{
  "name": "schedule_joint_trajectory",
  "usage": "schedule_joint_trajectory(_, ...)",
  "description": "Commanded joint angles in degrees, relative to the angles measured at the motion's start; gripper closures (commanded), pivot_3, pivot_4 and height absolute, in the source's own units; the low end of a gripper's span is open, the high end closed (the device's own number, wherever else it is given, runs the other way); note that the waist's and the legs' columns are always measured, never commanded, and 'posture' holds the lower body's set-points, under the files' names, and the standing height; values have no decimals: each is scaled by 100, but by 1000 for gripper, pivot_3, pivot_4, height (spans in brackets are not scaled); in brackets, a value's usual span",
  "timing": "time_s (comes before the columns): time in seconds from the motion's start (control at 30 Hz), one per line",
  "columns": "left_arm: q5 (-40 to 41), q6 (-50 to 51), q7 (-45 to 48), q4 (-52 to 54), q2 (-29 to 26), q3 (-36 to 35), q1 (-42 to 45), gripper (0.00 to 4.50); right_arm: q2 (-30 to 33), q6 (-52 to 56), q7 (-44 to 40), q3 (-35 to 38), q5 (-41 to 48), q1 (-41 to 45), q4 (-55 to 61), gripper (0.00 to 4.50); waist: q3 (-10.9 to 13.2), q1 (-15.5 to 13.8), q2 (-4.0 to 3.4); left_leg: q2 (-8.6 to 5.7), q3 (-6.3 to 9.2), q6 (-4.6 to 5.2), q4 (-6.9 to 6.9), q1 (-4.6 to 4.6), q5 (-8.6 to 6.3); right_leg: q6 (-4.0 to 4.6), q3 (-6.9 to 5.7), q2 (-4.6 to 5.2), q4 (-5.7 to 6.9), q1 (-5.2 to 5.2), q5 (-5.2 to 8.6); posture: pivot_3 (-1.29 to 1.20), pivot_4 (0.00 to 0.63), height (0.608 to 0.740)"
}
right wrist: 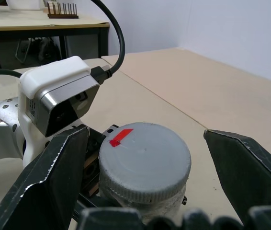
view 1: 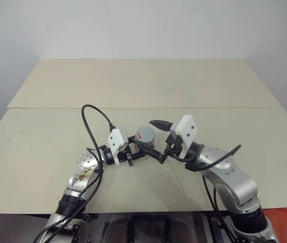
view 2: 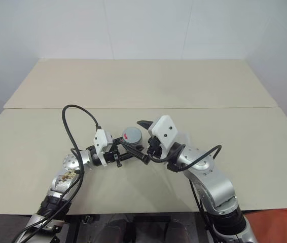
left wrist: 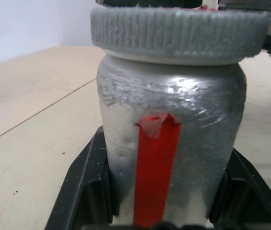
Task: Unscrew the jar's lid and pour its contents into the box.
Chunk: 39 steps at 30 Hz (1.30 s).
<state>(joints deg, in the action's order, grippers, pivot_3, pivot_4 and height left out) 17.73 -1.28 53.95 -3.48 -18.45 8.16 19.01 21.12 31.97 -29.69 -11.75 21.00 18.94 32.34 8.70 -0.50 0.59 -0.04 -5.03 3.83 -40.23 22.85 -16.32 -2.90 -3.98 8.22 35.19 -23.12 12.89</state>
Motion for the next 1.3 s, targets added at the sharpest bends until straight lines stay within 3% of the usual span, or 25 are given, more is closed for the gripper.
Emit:
schedule_joint_trajectory(0.03, -33, -174, 4, 107, 31, 4, 25, 2542, -13, -20, -14, 19, 6, 68, 100, 30, 0, 1, 0, 0, 0, 0, 0, 0, 0, 0, 0, 0, 0, 0, 0, 0, 150, 740)
schedule_joint_trajectory(0.13, -40, -177, 9, 97, 35, 0, 32, 2542, -23, -21, -35, 24, 30, 69, 76, 611, 0, 2, 0, 0, 0, 0, 0, 0, 0, 0, 0, 0, 0, -1, 0, 0, 150, 740)
schedule_joint_trajectory(0.27, -58, -192, 13, 81, 47, -5, 43, 2542, -27, -22, -14, 2, -10, 67, 58, 1769, 0, 2, 0, 0, 0, 0, 0, 0, 0, 0, 0, 0, 0, -1, 0, 0, 150, 740)
schedule_joint_trajectory(0.6, -83, -250, 56, -41, 60, -11, 118, 2542, -47, -22, -11, 24, -19, 89, 18, 1769, 0, 3, 0, 0, 0, 0, 0, 0, 0, 0, 0, 0, 0, -1, 0, 0, 150, 740)
schedule_joint_trajectory(0.83, -99, -318, 99, -90, 60, -5, 130, 2542, -220, 469, -31, 525, 842, 205, 132, 1769, 0, 0, 0, 1, 0, 0, 0, 0, 0, 0, 0, 0, 0, 0, 0, 0, 150, 740)
schedule_joint_trajectory(1.1, -108, -348, 72, -71, 68, -9, 93, 2542, -126, 242, -27, 450, 680, 164, 231, 1769, 0, 4, 0, 1, 0, 0, 1, 0, 0, 0, 0, 0, 0, -1, 0, 0, 150, 740)
schedule_joint_trajectory(1.2, -109, -347, 61, -65, 57, -22, 80, 2542, -95, 274, -16, 559, 749, 202, 309, 1132, 0, 3, 0, 1, 0, 0, 1, 0, 0, 0, 0, 0, 2, -1, 0, 0, 150, 740)
schedule_joint_trajectory(1.3, -98, -329, 55, -45, 48, -33, 78, 2542, 88, 214, -45, 505, 561, 176, 420, 168, 0, -3, 0, 0, 1, 0, 1, 1, 0, 0, 0, 0, 2, -1, 0, 0, 150, 740)
